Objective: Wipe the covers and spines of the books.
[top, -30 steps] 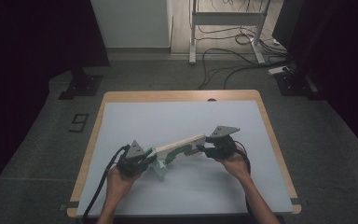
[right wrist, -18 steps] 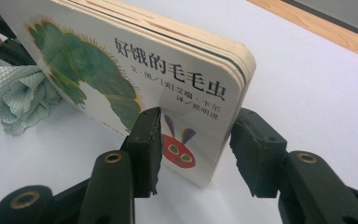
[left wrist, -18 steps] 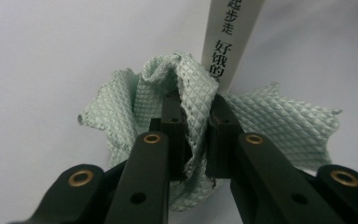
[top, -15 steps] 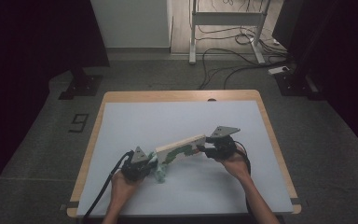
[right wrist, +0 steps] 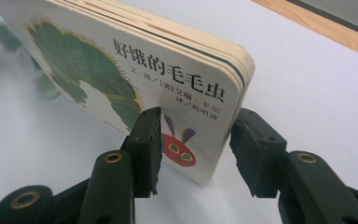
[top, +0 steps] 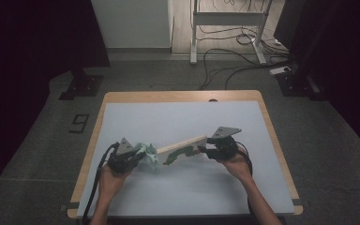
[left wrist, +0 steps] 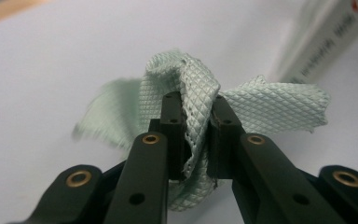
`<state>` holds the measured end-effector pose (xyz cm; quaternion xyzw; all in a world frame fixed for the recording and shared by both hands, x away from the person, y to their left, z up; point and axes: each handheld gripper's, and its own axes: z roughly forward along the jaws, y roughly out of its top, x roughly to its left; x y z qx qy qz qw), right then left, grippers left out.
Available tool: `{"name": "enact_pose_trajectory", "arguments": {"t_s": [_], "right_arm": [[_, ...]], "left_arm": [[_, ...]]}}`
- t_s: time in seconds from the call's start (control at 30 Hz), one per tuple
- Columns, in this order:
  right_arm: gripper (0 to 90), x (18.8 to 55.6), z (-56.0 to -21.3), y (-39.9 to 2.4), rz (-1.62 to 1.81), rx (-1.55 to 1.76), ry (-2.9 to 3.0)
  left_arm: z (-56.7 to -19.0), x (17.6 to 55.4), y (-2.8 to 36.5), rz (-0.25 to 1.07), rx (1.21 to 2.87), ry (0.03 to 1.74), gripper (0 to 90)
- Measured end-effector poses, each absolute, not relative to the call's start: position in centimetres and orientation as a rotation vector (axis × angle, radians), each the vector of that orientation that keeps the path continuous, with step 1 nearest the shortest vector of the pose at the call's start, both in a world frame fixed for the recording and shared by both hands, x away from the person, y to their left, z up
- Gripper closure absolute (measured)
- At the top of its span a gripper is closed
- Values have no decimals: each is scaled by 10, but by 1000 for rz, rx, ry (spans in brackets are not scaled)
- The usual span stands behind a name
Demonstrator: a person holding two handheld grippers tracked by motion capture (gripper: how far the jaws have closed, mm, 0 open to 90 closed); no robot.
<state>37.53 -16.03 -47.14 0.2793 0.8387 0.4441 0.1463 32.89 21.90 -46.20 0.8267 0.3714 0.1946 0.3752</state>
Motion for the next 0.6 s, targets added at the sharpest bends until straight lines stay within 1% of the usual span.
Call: {"name": "enact_pose_trajectory", "arguments": {"t_s": [0.3, 0.43, 0.6], "right_arm": [[526, 376, -471, -160, 1278, 811, 2414], [526, 376, -472, -160, 1282, 811, 2415], [526, 376, -472, -160, 1284, 813, 2415]], "left_arm": [[-443, 349, 240, 562, 2066, 1008, 780], [-450, 362, 247, 532, 2046, 1046, 772], [-468, 376, 251, 486, 2068, 1088, 756]]}}
